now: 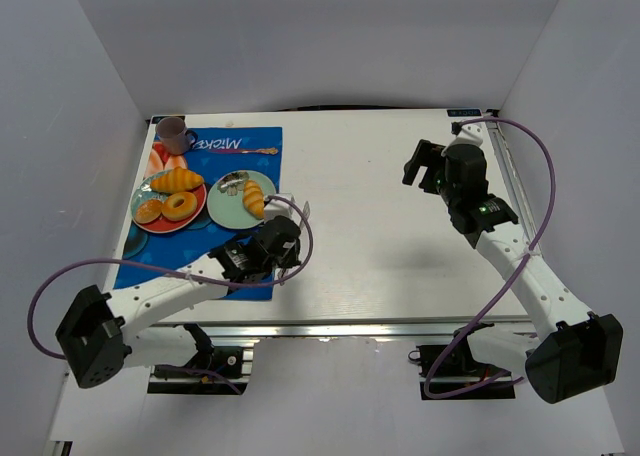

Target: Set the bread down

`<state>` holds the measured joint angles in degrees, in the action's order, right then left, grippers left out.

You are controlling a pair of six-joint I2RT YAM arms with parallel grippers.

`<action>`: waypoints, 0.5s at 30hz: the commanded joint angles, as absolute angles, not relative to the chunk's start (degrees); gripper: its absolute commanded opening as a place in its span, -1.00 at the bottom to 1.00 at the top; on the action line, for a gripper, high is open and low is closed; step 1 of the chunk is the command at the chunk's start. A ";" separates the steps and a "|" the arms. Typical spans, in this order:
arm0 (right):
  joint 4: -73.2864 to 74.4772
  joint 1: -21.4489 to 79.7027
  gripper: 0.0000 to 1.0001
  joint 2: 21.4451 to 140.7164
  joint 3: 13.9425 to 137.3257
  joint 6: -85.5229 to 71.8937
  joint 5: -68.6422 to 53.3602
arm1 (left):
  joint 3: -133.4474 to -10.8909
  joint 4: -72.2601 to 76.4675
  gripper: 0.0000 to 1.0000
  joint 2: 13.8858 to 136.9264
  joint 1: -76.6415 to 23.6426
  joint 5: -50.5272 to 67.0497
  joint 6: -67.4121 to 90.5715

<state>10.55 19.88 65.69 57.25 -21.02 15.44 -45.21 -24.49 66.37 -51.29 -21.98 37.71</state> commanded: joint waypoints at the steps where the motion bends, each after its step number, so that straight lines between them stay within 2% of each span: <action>1: 8.53 19.69 0.79 64.42 58.01 -20.92 16.79 | -42.98 -13.72 -1.00 68.72 -52.99 -30.75 42.27; 5: 8.79 19.60 0.79 64.16 57.83 -20.57 17.05 | -46.48 -14.06 -1.00 76.01 -55.28 -32.96 41.22; 7: 8.70 19.43 0.79 64.16 57.66 -20.57 17.05 | -47.81 -14.93 -0.86 80.22 -57.29 -33.92 40.87; 9: 8.70 19.42 0.79 64.16 57.48 -20.48 17.05 | -49.39 -15.90 -0.65 82.78 -58.18 -34.80 41.91; 15: 8.53 19.42 0.79 63.63 56.52 -20.65 16.96 | -49.30 -17.92 -0.38 87.36 -59.59 -35.77 45.79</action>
